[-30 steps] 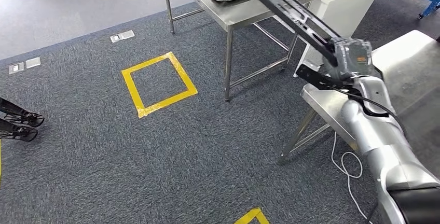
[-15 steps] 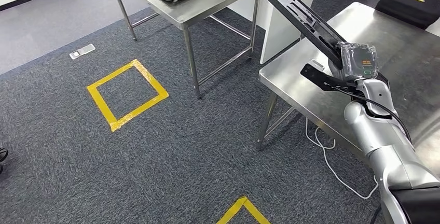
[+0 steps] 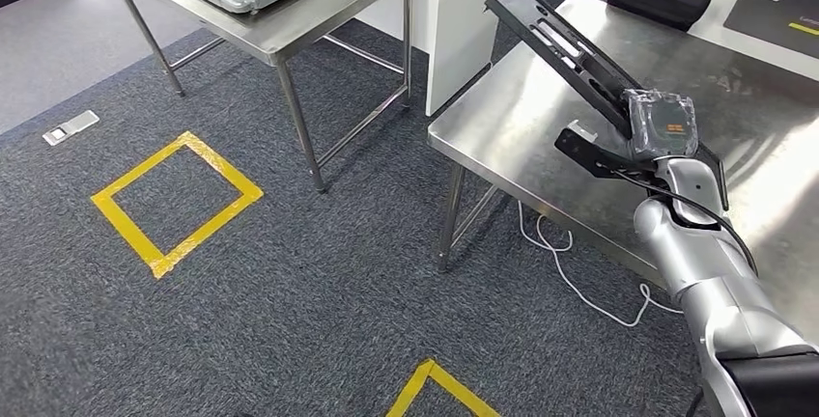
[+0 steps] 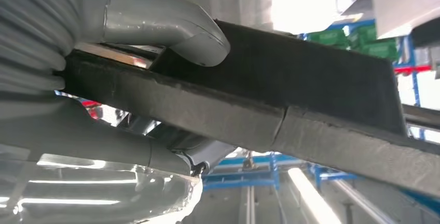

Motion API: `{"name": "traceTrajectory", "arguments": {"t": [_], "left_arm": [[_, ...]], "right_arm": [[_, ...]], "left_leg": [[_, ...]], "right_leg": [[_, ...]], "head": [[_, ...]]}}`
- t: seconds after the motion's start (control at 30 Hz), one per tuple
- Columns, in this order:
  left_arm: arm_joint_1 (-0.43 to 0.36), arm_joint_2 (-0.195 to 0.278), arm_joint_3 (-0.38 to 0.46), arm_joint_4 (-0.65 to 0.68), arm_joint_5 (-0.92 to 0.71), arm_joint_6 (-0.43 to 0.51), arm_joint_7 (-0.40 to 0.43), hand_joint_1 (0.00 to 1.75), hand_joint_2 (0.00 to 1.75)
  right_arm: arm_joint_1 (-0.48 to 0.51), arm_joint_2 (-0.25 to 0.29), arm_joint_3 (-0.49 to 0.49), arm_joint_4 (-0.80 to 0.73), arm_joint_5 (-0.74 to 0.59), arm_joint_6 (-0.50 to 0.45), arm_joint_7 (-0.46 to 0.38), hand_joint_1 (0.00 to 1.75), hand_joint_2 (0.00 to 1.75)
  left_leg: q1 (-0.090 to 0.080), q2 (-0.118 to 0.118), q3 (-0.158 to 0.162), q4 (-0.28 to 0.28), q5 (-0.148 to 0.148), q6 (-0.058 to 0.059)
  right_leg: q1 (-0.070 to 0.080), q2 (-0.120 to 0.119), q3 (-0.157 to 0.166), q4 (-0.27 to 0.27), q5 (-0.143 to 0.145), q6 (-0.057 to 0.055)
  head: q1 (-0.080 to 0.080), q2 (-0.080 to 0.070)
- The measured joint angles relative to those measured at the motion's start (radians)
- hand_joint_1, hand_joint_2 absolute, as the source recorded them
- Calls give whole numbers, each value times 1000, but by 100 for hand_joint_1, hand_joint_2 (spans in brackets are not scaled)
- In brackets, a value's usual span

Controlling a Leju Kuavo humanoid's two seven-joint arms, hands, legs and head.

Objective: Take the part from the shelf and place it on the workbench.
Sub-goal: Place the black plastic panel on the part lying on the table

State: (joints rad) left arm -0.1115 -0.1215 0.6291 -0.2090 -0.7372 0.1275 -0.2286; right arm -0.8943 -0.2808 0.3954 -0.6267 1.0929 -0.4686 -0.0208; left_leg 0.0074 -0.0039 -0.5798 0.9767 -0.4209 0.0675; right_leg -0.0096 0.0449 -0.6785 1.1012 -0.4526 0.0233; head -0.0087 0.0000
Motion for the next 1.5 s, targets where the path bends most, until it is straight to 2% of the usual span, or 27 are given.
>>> {"name": "traceTrajectory", "arguments": {"t": [0.07, 0.1, 0.13, 0.2, 0.23, 0.27, 0.33, 0.4, 0.47, 0.53, 0.6, 0.63, 0.7, 0.77, 0.83, 0.9, 0.97, 1.03, 1.07, 1.13, 1.17, 1.23, 1.27, 1.33, 1.4, 1.43, 1.5], "left_arm": [[1, 0, 1, 0, 2, -2, -1, 0, 0], [2, -1, 2, 0, 3, -2, -1, 0, 0], [2, -1, 2, 0, 3, -3, -1, 0, 0], [3, -3, 3, 0, 3, -3, -2, 0, 0], [2, -2, 5, 0, 3, -3, -2, 0, 0], [2, -2, 6, 0, 4, -3, -3, 0, 0], [2, 0, 8, -1, 4, -2, -4, 0, 0], [2, 0, 8, -1, 2, -2, -5, 0, 0], [1, 1, 8, -1, -2, -4, -4, 0, 0], [1, 1, 8, -1, -5, -7, -3, 0, 0], [3, 1, 9, -1, -5, -10, -3, 0, 0], [2, 1, 9, -1, -5, -10, -3, 0, 0], [1, 1, 9, -1, -5, -12, -3, 0, 0], [1, 3, 10, -1, -6, -13, -4, 0, 0], [0, 6, 13, -1, -7, -14, -6, 0, 0], [-3, 5, 15, -1, -8, -17, -8, 0, 0], [-8, 3, 17, -1, -9, -20, -9, 0, 0], [-9, 2, 18, -1, -10, -25, -8, 0, 0], [-8, 2, 19, -1, -10, -28, -7, 0, 0], [-7, 1, 21, -1, -10, -34, -4, 0, 0], [-6, 0, 23, -1, -10, -35, -3, 0, 0], [-7, -2, 24, -1, -12, -35, -1, 0, 0], [-7, -2, 25, -1, -13, -35, -1, 0, 0], [-8, -2, 25, -1, -16, -35, 1, 0, 0], [-9, -2, 26, -1, -17, -37, 2, 0, 0], [-10, -2, 26, -1, -17, -39, 2, 0, 0], [-11, -1, 26, -1, -17, -42, 2, 0, 0]], "right_arm": [[2, 3, 0, 3, 2, 2, 1, 175, 175], [5, 4, 0, 5, 2, 3, 1, 175, 175], [8, 5, 0, 7, 3, 3, 1, 175, 175], [9, 6, 0, 9, 5, 4, 1, 175, 175], [8, 7, 0, 10, 7, 4, 1, 175, 175], [7, 9, 0, 10, 9, 4, 1, 175, 175], [7, 14, 0, 10, 11, 9, -15, 175, 175], [8, 20, 1, 10, 6, 22, -62, 175, 175], [7, 33, 2, 8, 1, 31, -122, 175, 175], [7, 58, 10, 1, 1, 37, -165, 175, 175], [8, 87, 25, -11, 3, 55, -179, 175, 175], [8, 100, 34, -18, 5, 66, -180, 175, 175], [7, 121, 51, -31, 7, 85, -181, 175, 175], [-1, 139, 67, -43, 7, 96, -188, 175, 175], [-13, 154, 81, -48, 7, 101, -194, 175, 175], [-20, 162, 92, -51, 10, 103, -194, 175, 175], [-25, 168, 102, -54, 16, 103, -192, 175, 175], [-32, 173, 114, -57, 26, 103, -183, 175, 175], [-34, 176, 121, -58, 33, 103, -176, 175, 175], [-32, 177, 132, -59, 42, 107, -163, 175, 175], [-33, 177, 136, -59, 46, 109, -157, 175, 175], [-39, 175, 143, -59, 54, 113, -145, 175, 175], [-44, 175, 146, -59, 59, 114, -140, 175, 175], [-53, 170, 151, -58, 63, 114, -130, 175, 175], [-57, 160, 153, -57, 63, 114, -124, 175, 175], [-59, 155, 154, -56, 64, 114, -122, 175, 175], [-66, 150, 156, -54, 65, 114, -120, 175, 175]], "left_leg": [[0, 24, -1, 0, 0, 1], [0, 36, -2, 0, 0, 0], [1, 48, -2, 1, -1, -1], [5, 71, -2, 6, -6, -11], [3, 82, -3, 12, -12, -19], [0, 92, -3, 19, -17, -28], [-6, 111, -2, 28, -25, -40], [-1, 125, 0, 32, -30, -48], [9, 87, -14, 73, -65, -58], [13, 28, -65, 191, -135, -65], [13, 8, -125, 314, -182, -64], [12, 5, -137, 332, -178, -59], [10, -8, -104, 251, -118, -43], [5, -49, -39, 114, -56, -19], [-1, -67, -10, 54, -39, -8], [-2, -42, -4, 42, -31, -6], [1, -18, 4, 18, -16, -3], [1, 7, 5, 6, -6, -1], [0, 19, 3, 6, -6, 0], [-1, 46, 0, 7, -6, -1], [0, 59, 0, 8, -6, -3], [0, 85, 0, 13, -10, -12], [-2, 96, -1, 18, -14, -18], [-8, 116, -2, 28, -20, -32], [-7, 133, -1, 31, -22, -41], [-3, 127, -3, 35, -28, -48], [6, 75, -24, 88, -71, -59]], "right_leg": [[-5, -27, -65, 138, -53, 2], [-10, -31, -84, 179, -64, 9], [-15, -35, -83, 182, -59, 20], [-26, -62, -20, 69, -14, 47], [-28, -88, 22, -3, 7, 56], [-27, -106, 53, -58, 22, 57], [-24, -112, 72, -92, 29, 44], [-28, -84, 67, -90, 33, 27], [-30, -59, 65, -90, 36, 12], [-28, -36, 64, -90, 40, 0], [-22, -7, 60, -90, 43, -8], [-18, 8, 59, -90, 45, -11], [-10, 36, 58, -90, 47, -14], [-5, 59, 57, -90, 51, -13], [-6, 78, 51, -91, 56, -6], [-7, 90, 47, -95, 63, 4], [-1, 50, 28, -71, 49, 8], [0, -11, -22, 30, -3, 3], [-3, -26, -51, 99, -33, 3], [-11, -34, -82, 179, -59, 15], [-15, -38, -68, 162, -50, 26], [-21, -71, 8, 26, -6, 46], [-19, -94, 45, -38, 13, 48], [-13, -115, 73, -94, 27, 35], [-14, -91, 69, -90, 32, 19], [-17, -79, 67, -90, 35, 13], [-24, -56, 64, -92, 42, -2]], "head": [[4, 0], [4, 0], [5, 0], [5, 0], [7, 0], [8, 0], [6, 0], [0, 0], [-2, 0], [-4, 0], [-5, 0], [-5, 0], [-5, 0], [-3, 0], [-2, 0], [-3, 0], [0, 0], [4, 0], [6, 0], [6, 0], [6, 0], [6, 0], [6, 0], [2, 0], [-1, 0], [-1, 0], [-2, 0]]}}
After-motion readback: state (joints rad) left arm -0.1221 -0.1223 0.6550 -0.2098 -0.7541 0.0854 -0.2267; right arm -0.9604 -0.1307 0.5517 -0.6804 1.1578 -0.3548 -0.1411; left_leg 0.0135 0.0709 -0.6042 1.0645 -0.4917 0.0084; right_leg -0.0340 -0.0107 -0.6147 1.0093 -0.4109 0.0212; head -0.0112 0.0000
